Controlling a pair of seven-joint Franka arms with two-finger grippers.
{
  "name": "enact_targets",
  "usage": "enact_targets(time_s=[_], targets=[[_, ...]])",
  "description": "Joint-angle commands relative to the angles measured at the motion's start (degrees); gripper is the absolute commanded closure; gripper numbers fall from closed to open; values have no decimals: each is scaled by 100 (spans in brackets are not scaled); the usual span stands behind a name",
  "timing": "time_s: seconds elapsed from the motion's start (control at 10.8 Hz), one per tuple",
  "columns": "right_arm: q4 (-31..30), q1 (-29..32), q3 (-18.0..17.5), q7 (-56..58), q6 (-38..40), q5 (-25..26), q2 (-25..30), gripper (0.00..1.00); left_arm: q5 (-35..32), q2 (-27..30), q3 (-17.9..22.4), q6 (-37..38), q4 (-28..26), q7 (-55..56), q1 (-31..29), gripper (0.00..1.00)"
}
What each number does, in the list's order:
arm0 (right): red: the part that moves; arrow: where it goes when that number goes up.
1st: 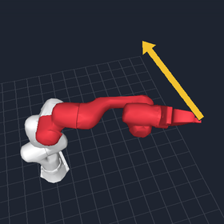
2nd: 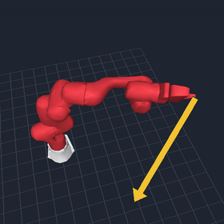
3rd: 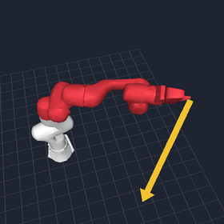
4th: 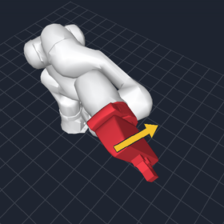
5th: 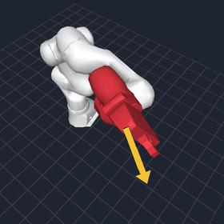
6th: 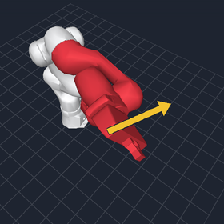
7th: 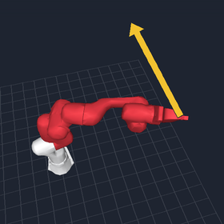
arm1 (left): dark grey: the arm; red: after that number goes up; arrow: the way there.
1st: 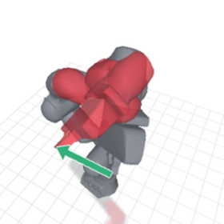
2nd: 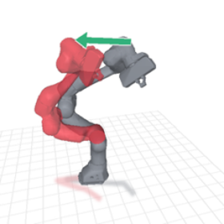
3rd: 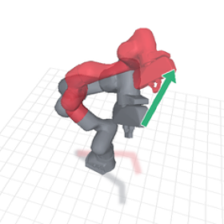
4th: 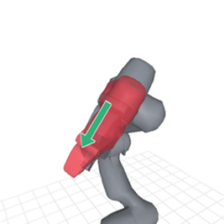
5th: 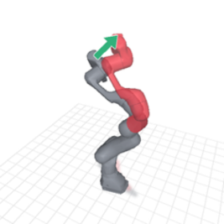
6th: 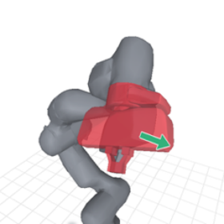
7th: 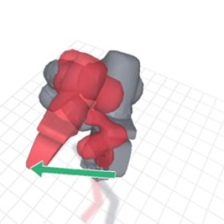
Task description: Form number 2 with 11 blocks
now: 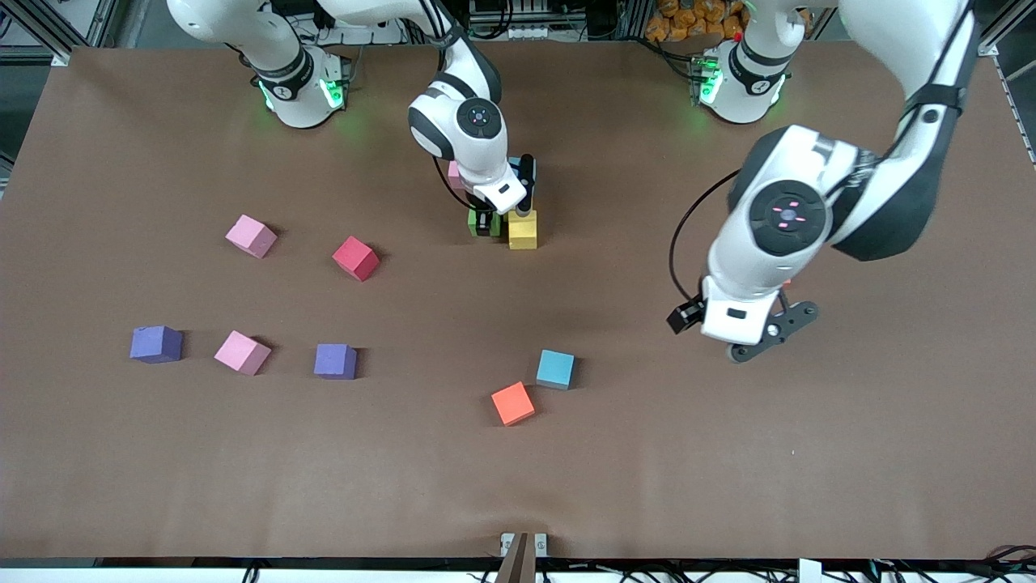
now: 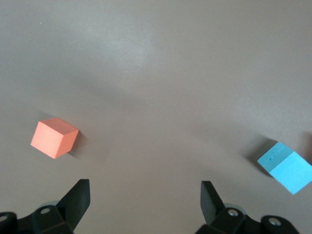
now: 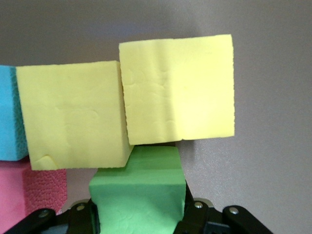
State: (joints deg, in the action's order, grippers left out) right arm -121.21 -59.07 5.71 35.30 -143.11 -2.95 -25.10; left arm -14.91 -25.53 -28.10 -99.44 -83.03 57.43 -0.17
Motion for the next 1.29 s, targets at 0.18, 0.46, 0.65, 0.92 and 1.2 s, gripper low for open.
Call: enact_targets(time_s=[0.18, 0.46, 0.65, 0.92, 1.2], targets=[[159, -60, 35, -120, 46, 49, -153, 55, 349, 400, 6, 346, -99, -583, -194, 0], [211, -8, 44, -76, 64, 84, -162, 55, 436, 505, 154, 425, -108, -916, -159, 0], [281, 36, 79, -50, 64, 84, -188, 55, 725, 698, 592, 443, -160, -1355, 77, 0], [335, 98, 88, -50, 73, 93, -214, 55, 859, 751, 885, 513, -161, -1524, 272, 0], [343, 98, 167, 38, 73, 110, -249, 54, 867, 751, 885, 549, -161, -1542, 272, 0]])
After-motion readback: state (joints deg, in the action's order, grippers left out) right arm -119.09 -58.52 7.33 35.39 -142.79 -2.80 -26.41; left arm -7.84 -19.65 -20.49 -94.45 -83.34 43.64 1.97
